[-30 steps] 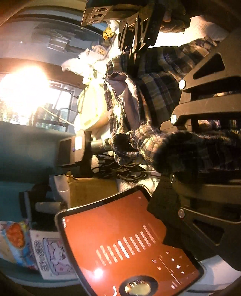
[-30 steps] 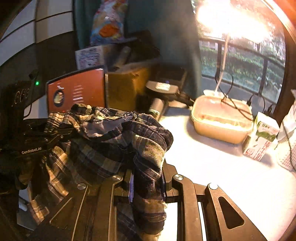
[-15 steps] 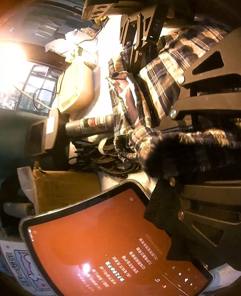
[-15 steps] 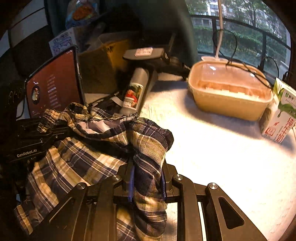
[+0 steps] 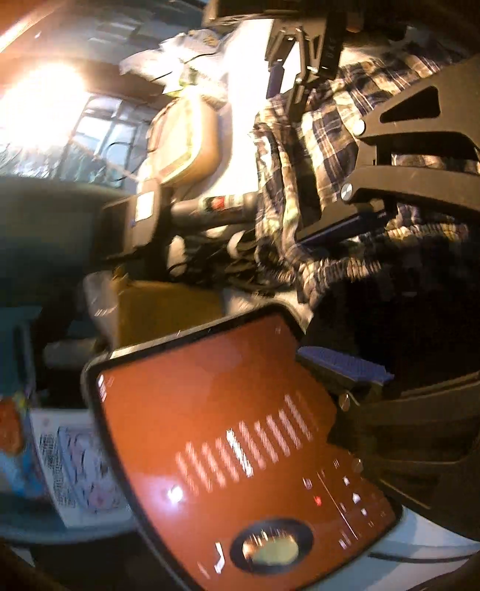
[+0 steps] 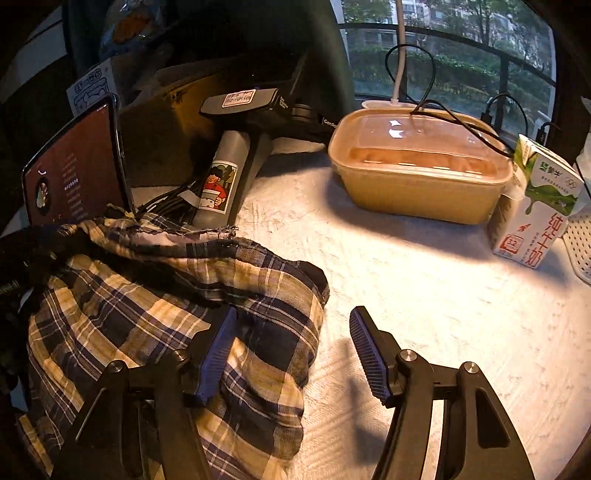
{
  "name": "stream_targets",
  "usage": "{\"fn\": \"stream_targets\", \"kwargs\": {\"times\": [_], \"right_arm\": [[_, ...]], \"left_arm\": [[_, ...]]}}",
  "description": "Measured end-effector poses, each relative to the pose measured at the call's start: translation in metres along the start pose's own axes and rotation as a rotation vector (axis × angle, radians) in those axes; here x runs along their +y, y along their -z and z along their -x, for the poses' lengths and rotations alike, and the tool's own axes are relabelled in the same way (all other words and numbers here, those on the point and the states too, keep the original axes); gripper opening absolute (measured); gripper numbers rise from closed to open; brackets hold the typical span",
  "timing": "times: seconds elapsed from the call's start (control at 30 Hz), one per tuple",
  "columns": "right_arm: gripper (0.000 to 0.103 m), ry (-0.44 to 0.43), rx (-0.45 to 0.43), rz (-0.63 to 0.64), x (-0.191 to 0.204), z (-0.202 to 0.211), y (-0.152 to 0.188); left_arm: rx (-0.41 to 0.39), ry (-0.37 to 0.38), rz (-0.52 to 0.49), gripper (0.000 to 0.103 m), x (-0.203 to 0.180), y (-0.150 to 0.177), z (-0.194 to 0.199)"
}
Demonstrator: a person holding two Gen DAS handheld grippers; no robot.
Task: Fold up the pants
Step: 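Lower the pants onto the table beside the tablet and open both grippers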
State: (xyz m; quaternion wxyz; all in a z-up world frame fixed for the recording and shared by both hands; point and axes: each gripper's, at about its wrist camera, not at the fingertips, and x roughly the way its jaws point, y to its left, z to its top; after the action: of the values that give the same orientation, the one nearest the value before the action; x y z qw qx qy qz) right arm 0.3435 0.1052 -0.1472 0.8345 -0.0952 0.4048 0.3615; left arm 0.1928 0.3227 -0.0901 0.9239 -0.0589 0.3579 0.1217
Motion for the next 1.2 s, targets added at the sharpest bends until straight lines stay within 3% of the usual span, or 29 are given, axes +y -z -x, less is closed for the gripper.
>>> {"fn": "stream_targets", "kwargs": {"times": [0.13,0.27,0.37,0.47,0.57,0.73,0.97,1.2], "right_arm": [[0.065,0.028,-0.007,-0.007,-0.001,0.012,0.006],[0.065,0.051,-0.012,-0.008,-0.004,0.026,0.016],[0.065,0.058,-0.013,-0.014,-0.006,0.038,0.028],[0.065,0.056,-0.026,0.006,-0.007,0.040,0.026],[0.065,0.043,-0.024,0.023,-0.012,0.025,0.012],[0.065,0.026,-0.018,0.034,-0.016,0.001,-0.011],[0.073,0.007,-0.004,0.026,-0.026,-0.018,-0.021],[0.080,-0.013,-0.005,-0.010,-0.038,-0.021,-0.019]], "left_arm": [[-0.052,0.011,0.026,0.059,0.001,0.004,0.022],[-0.105,0.130,-0.035,0.059,-0.026,0.012,0.041],[-0.056,0.202,-0.104,0.059,-0.050,0.018,0.029],[0.038,0.195,-0.118,0.059,-0.060,0.017,-0.001],[0.076,0.195,-0.091,0.059,-0.055,0.011,-0.017],[0.098,0.234,-0.065,0.059,-0.048,-0.008,-0.035],[0.149,0.174,-0.084,0.059,-0.056,-0.015,-0.059],[0.139,0.161,-0.056,0.059,-0.052,-0.009,-0.053]]}}
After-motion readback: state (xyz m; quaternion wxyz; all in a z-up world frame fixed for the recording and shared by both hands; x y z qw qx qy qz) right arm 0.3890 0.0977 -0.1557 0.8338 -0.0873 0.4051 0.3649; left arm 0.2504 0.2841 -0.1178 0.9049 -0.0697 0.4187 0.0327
